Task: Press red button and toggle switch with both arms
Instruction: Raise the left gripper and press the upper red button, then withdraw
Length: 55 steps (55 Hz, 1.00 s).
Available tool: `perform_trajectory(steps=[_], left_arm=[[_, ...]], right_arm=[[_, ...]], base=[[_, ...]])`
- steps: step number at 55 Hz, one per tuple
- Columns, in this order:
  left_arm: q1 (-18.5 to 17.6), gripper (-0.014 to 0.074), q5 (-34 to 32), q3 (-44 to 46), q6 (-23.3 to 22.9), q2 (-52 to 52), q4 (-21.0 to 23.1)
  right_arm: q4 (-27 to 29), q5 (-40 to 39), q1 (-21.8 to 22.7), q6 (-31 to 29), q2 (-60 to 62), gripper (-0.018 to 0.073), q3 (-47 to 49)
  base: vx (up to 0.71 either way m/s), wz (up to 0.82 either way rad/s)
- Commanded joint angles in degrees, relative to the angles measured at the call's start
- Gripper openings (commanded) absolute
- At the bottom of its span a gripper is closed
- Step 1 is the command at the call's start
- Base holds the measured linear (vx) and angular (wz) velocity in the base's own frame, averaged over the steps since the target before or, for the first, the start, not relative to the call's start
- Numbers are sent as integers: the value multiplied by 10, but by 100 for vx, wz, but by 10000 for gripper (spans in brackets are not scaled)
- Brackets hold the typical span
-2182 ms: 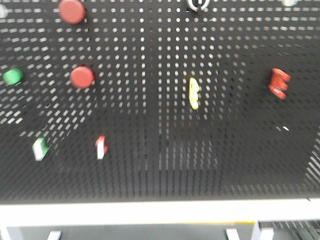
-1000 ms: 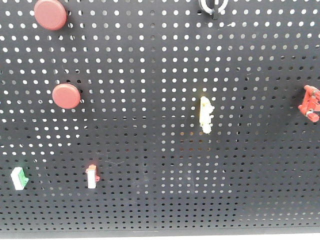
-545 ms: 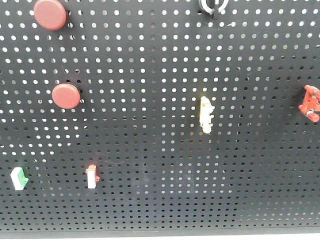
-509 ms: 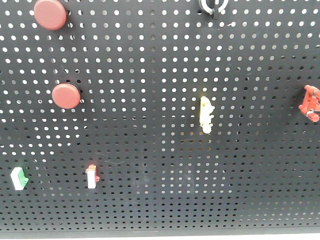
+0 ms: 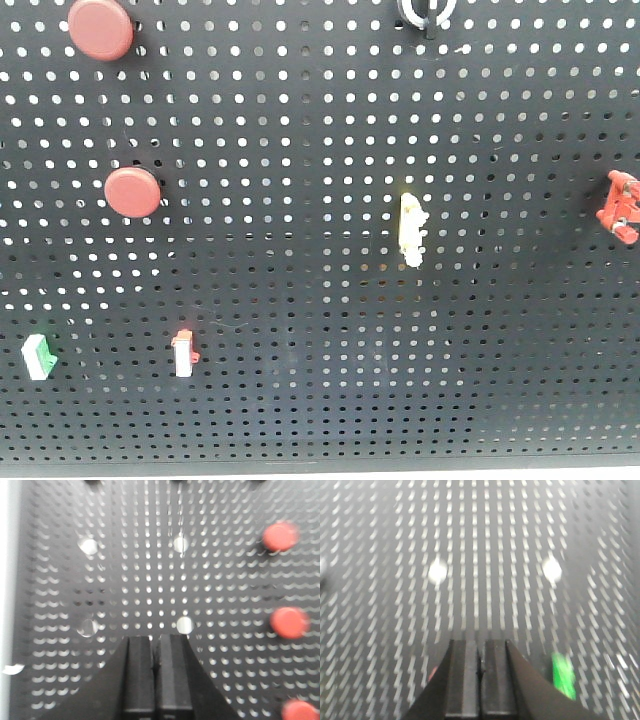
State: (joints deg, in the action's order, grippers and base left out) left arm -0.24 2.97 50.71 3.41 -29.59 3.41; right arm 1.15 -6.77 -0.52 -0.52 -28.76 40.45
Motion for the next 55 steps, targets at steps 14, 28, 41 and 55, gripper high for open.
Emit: perform_trajectory(steps=[14, 28, 41, 55], left_arm=[[-70, 2, -34, 149, -6, -158, 6], [-209, 2, -30, 241, 11, -273, 5], [-269, 2, -37, 272, 63, -336, 4], [-269, 2, -61, 272, 64, -364, 5]], right_arm=[[-5, -76, 2, 24, -90, 2, 46], [-5, -76, 2, 24, -102, 2, 46], [-5, -77, 2, 24, -102, 2, 46], [-5, -78, 2, 24, -102, 2, 46]], base=[[0, 0], [0, 0], [0, 0], [0, 0]])
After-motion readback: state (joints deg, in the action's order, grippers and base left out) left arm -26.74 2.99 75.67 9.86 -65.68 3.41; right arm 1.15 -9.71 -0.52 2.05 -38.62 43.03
